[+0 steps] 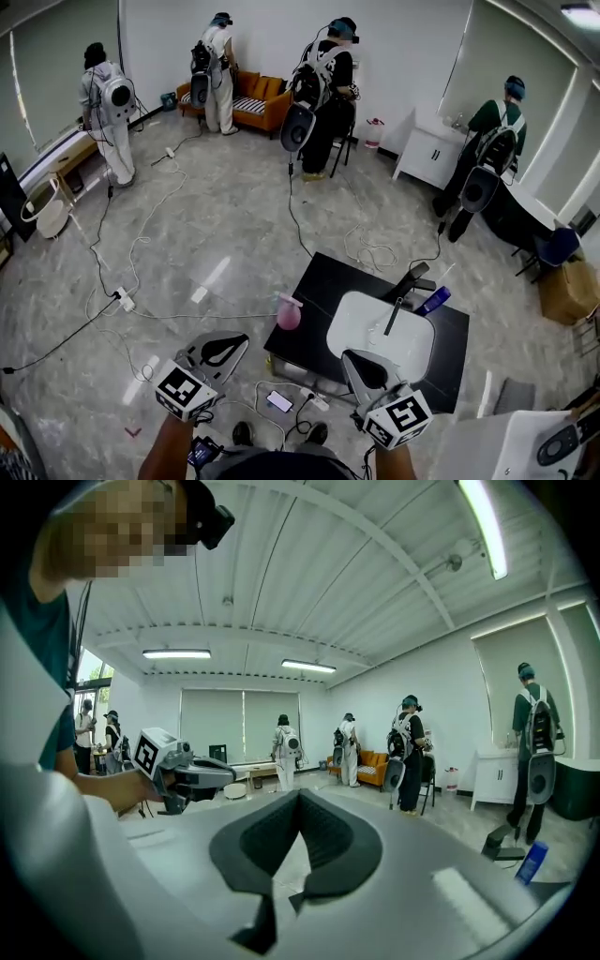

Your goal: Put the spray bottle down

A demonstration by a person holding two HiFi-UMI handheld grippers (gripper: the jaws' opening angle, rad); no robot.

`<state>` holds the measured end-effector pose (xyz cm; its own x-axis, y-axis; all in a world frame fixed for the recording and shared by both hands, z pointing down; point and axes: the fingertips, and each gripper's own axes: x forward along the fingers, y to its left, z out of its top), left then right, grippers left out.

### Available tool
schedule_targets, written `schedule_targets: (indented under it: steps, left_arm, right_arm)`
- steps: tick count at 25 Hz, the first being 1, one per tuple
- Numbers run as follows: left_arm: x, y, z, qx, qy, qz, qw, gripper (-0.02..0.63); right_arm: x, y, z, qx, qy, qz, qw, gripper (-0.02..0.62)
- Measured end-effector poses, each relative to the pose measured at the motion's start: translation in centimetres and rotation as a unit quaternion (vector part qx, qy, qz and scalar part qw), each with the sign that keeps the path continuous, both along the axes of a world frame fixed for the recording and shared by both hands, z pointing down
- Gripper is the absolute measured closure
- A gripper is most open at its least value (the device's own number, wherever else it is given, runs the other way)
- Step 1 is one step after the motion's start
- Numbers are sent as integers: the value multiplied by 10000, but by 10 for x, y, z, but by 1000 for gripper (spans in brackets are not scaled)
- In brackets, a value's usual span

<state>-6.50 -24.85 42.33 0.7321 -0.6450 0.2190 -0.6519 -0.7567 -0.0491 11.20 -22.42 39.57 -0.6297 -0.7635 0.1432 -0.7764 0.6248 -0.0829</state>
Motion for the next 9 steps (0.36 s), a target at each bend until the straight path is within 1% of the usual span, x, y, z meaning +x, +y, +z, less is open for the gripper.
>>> schedule_targets:
  steps: [5, 9]
  left_arm:
    - [15, 18, -9, 51, -9, 309, 9995, 604]
    - [21, 32, -10, 55, -39, 396, 9992, 604]
  right_arm:
    - [11, 28, -11, 84, 15, 221, 9997, 586]
    - [19, 49, -14, 77, 27, 350, 9994, 586]
